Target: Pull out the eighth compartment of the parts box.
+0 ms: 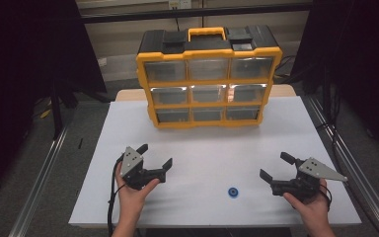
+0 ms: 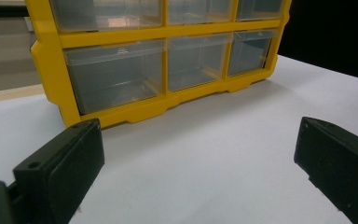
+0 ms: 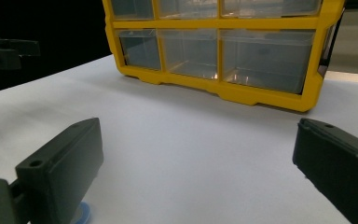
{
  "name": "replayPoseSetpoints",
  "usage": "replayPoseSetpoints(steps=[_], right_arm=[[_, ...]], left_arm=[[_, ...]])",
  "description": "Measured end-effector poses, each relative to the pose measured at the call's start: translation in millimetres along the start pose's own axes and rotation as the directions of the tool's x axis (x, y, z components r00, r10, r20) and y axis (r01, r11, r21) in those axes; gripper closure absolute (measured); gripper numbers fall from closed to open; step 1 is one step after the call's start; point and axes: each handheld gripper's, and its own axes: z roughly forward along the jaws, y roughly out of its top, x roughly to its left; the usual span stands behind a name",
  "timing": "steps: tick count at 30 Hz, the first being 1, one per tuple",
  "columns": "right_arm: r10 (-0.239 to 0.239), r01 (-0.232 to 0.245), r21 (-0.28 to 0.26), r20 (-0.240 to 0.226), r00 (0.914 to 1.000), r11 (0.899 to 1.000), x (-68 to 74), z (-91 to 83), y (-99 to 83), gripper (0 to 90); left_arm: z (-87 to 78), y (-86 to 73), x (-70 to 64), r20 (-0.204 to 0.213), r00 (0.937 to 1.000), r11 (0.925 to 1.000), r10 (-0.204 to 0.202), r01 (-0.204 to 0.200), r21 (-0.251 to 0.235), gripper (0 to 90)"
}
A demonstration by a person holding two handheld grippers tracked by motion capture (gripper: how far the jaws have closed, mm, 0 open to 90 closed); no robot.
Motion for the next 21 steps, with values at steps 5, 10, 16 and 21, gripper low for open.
replayPoseSetpoints(steps=[5,10,16,21], right_arm=[[-0.003,0.003,0.004,-0.003,1.0000,1.000,-0.7,0.0,-0.1,1.3],[0.000,0.000,0.001,-0.005,1.0000,1.000,-0.2,-0.3,-0.1,1.4],[0.000,0.000,0.002,-0.006,1.0000,1.000,-0.2,-0.3,-0.1,1.4],[-0.002,0.002,0.002,-0.006,1.0000,1.000,-0.1,-0.3,-0.1,1.4]], left_arm=[[6.1,1.9,-2.5,-0.004,1.0000,1.0000,0.000,0.000,-0.006,1.8],[16.0,3.9,-8.0,-0.010,0.9999,1.0000,-0.002,0.002,-0.004,1.9],[25.9,4.9,-13.0,-0.003,1.0000,1.0000,-0.001,0.001,-0.003,2.0],[32.1,5.6,-15.5,-0.011,0.9999,1.0000,-0.003,0.003,-0.002,2.1]])
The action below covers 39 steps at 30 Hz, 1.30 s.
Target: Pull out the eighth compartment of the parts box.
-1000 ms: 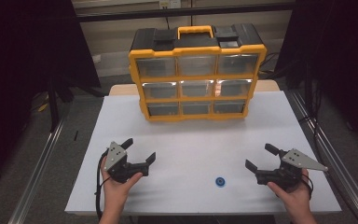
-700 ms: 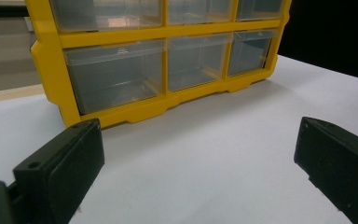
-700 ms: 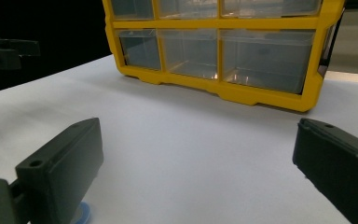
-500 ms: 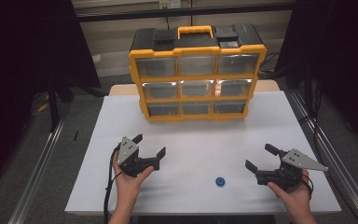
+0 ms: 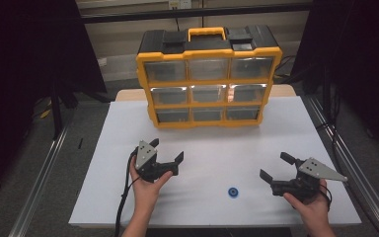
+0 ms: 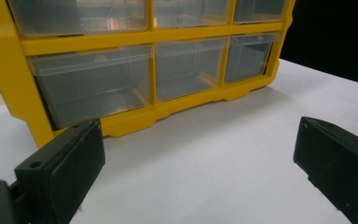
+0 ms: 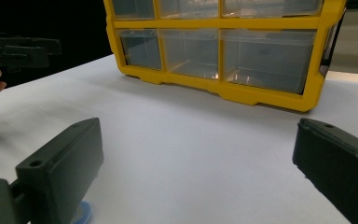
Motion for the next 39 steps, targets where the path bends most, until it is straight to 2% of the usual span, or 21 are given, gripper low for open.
replayPoseSetpoints(steps=[1,5,18,22,27,28,29,31,34,35,38,39], right_arm=[[-0.001,0.001,0.001,-0.001,1.0000,1.000,0.0,0.0,0.0,1.4],[-0.005,0.005,0.002,0.001,1.0000,1.000,-0.4,0.3,-0.2,1.4],[-0.005,0.005,0.002,0.002,1.0000,1.000,-0.2,0.3,-0.2,1.4],[-0.007,0.007,0.004,0.000,1.0000,1.000,-0.3,0.5,-0.2,1.4],[-0.007,0.007,0.003,0.002,1.0000,1.000,-0.1,0.2,-0.3,1.4],[-0.006,0.006,0.002,0.000,1.0000,1.000,-0.2,0.2,-0.3,1.4],[-0.007,0.007,0.002,0.001,1.0000,1.000,-0.1,0.2,-0.3,1.4],[-0.006,0.006,-0.001,0.001,1.0000,1.000,0.0,0.3,-0.3,1.4],[-0.007,0.007,0.002,0.000,1.0000,1.000,0.0,0.1,-0.2,1.4],[-0.007,0.007,-0.002,0.000,1.0000,1.000,0.0,0.3,-0.2,1.4],[-0.007,0.007,-0.002,0.000,1.0000,1.000,-0.1,0.2,-0.2,1.4],[-0.007,0.007,-0.002,-0.001,1.0000,1.000,-0.1,0.2,-0.2,1.4]], left_arm=[[1.5,-0.1,-0.6,0.006,0.9999,0.9999,-0.008,0.008,-0.009,2.1],[4.4,1.1,-1.5,0.010,0.9999,1.0000,0.003,-0.003,-0.009,2.2],[14.0,3.5,-7.1,0.022,0.9997,0.9997,-0.007,0.008,-0.024,2.2],[19.4,5.3,-9.0,0.027,0.9996,0.9996,0.001,-0.001,-0.027,2.2],[26.1,6.9,-12.9,0.017,0.9998,0.9996,0.005,-0.004,-0.029,2.3],[27.6,7.0,-14.9,0.012,0.9999,0.9995,-0.008,0.008,-0.032,2.3],[28.5,7.7,-14.9,0.005,1.0000,0.9997,0.004,-0.004,-0.024,2.4],[31.5,8.4,-15.4,0.007,1.0000,0.9996,0.005,-0.005,-0.028,2.5],[35.2,10.1,-17.4,-0.012,0.9999,0.9997,0.002,-0.002,-0.025,2.4],[35.9,10.7,-17.4,-0.012,0.9999,0.9997,0.011,-0.011,-0.020,2.4],[41.8,11.7,-20.2,-0.021,0.9998,0.9993,-0.005,0.004,-0.036,2.5],[42.4,11.8,-19.3,-0.019,0.9998,0.9997,0.007,-0.007,-0.024,2.5]])
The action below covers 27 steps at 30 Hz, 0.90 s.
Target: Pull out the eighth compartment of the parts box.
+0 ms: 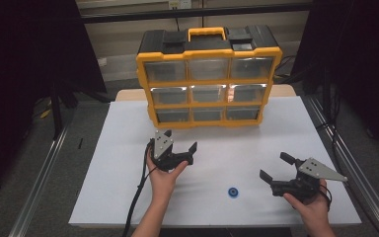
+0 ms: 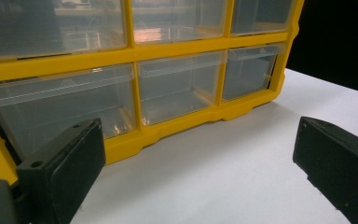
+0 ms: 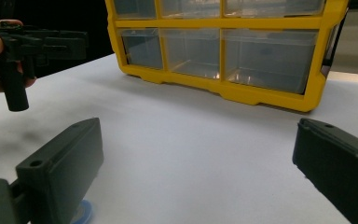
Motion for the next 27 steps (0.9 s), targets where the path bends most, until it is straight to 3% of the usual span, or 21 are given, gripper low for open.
replayPoseSetpoints(steps=[1,13,14,19,26,27], right_arm=[[0.000,0.000,0.000,0.000,1.0000,1.000,0.1,-0.1,0.0,1.4],[0.000,0.000,0.000,-0.001,1.0000,1.000,0.1,-0.2,0.1,1.4],[0.000,0.000,0.000,-0.002,1.0000,1.000,0.1,-0.1,0.1,1.4],[-0.001,0.001,-0.002,-0.005,1.0000,1.000,0.2,-0.3,0.2,1.5],[-0.001,0.001,0.003,-0.009,1.0000,1.000,0.3,-0.4,0.1,1.6],[-0.002,0.002,0.003,-0.010,1.0000,1.000,0.3,-0.4,0.1,1.6]], left_arm=[[1.5,-0.5,-0.7,0.000,0.9999,0.9999,-0.014,0.014,-0.006,2.6],[12.1,-1.4,-2.4,-0.022,0.9996,0.9998,-0.019,0.019,0.000,3.0],[14.4,-1.7,-3.8,-0.019,0.9993,0.9994,-0.034,0.033,-0.012,3.0],[22.0,-0.9,-4.9,-0.028,0.9995,0.9998,-0.017,0.017,-0.003,2.9],[30.4,1.9,-8.9,-0.043,0.9978,0.9985,-0.051,0.050,-0.021,3.0],[30.4,2.6,-8.0,-0.041,0.9987,0.9995,-0.032,0.032,-0.008,3.4]])
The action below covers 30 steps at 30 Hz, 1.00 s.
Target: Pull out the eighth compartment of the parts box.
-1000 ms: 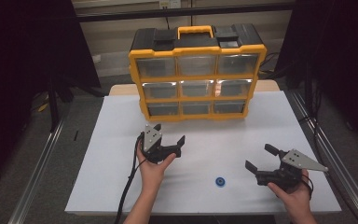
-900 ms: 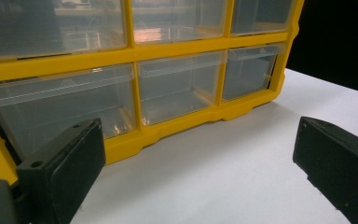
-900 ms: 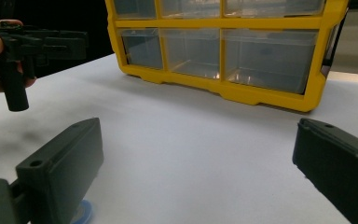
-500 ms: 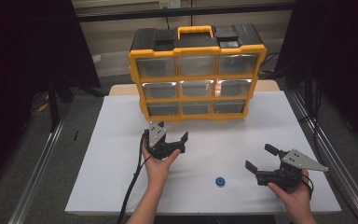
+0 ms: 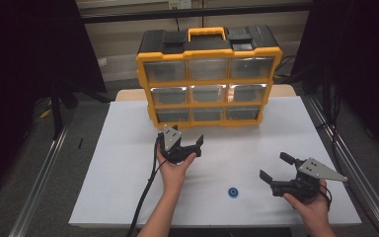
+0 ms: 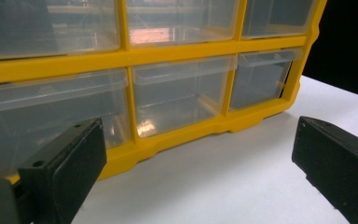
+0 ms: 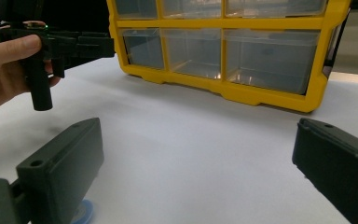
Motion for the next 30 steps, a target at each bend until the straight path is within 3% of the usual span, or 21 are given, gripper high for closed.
replayPoseSetpoints(steps=[3,4,6,7,19,20,30], right_arm=[[-0.001,0.001,-0.002,0.001,1.0000,1.000,-0.2,0.2,0.0,1.6],[-0.001,0.001,-0.002,0.002,1.0000,1.000,-0.3,0.2,0.1,1.6],[-0.001,0.002,-0.003,0.003,1.0000,1.000,-0.4,0.3,0.1,1.6],[0.000,0.000,-0.002,0.004,1.0000,1.000,-0.5,0.4,0.1,1.6],[-0.001,0.001,-0.002,0.002,1.0000,1.000,-0.3,0.3,0.1,1.6],[-0.002,0.002,-0.003,0.000,1.0000,1.000,-0.4,0.2,0.1,1.6],[-0.005,0.005,0.000,0.002,1.0000,1.000,-0.2,0.5,0.1,1.6]], left_arm=[[3.8,0.2,-1.2,0.002,0.9997,0.9994,-0.023,0.023,-0.025,3.5],[3.8,0.4,-0.6,-0.009,0.9999,0.9999,-0.008,0.008,-0.011,3.5],[6.4,-0.2,-2.0,-0.013,0.9996,0.9996,-0.024,0.024,-0.017,3.5],[7.0,0.3,-1.2,-0.021,0.9998,1.0000,0.002,-0.002,0.004,3.3],[16.8,5.1,-2.4,-0.057,0.9982,0.9997,0.021,-0.021,0.011,2.6],[17.8,5.0,-3.2,-0.058,0.9983,1.0000,0.006,-0.006,0.004,2.6],[23.9,3.1,-0.1,-0.070,0.9976,1.0000,-0.005,0.005,0.004,2.6]])
